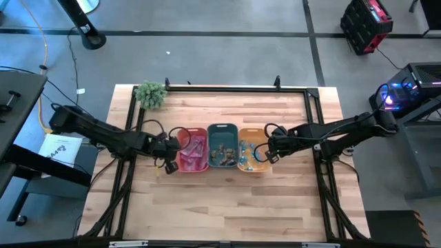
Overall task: Sort candy
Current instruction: Adjust the bins to the center of the table, then return to Home Position
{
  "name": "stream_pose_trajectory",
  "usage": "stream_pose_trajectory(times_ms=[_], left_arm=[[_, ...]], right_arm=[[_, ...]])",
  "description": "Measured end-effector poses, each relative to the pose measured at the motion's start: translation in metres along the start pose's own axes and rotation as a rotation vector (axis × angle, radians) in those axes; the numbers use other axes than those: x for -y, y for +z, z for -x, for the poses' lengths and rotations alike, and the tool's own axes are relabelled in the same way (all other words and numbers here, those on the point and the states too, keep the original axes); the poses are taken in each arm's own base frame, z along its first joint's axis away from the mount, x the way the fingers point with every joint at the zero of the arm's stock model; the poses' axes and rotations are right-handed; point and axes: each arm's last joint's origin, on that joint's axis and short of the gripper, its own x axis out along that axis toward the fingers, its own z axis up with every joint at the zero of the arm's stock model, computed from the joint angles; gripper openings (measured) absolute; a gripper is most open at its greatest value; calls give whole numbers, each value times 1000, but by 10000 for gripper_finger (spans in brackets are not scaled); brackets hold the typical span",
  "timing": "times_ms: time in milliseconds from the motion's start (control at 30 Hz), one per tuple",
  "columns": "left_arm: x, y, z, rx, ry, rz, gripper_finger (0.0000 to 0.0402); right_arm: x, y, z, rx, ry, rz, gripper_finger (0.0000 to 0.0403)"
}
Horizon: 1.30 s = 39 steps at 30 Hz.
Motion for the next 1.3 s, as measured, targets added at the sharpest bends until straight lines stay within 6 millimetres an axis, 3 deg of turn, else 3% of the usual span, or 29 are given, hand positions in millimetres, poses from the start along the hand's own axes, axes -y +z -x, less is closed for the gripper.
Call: stream_pose_trajectory(times_ms=[300,600,667,867,1033,1167,1300], left_arm=[[11,20,-16,69,-30,18,0],[6,31,15,54,-15,-3,0],[6,37,28,139,-68,12,0],[7,78,72,657,-333,-14,0],[-11,98,82,830,-415,-39,0],[-24,89,78,1022,-592,15,0],[-35,51,59,1090,-699,154,0]], right_arm=[[4,-2,0,-10,-45,48,0],[37,-11,29,13,-101,-6,0],[43,-13,37,37,-57,-21,0],[54,-16,55,97,84,-98,0],[50,-13,60,136,184,-118,0],[46,-11,60,139,228,-127,0],[45,-11,61,135,240,-159,0]])
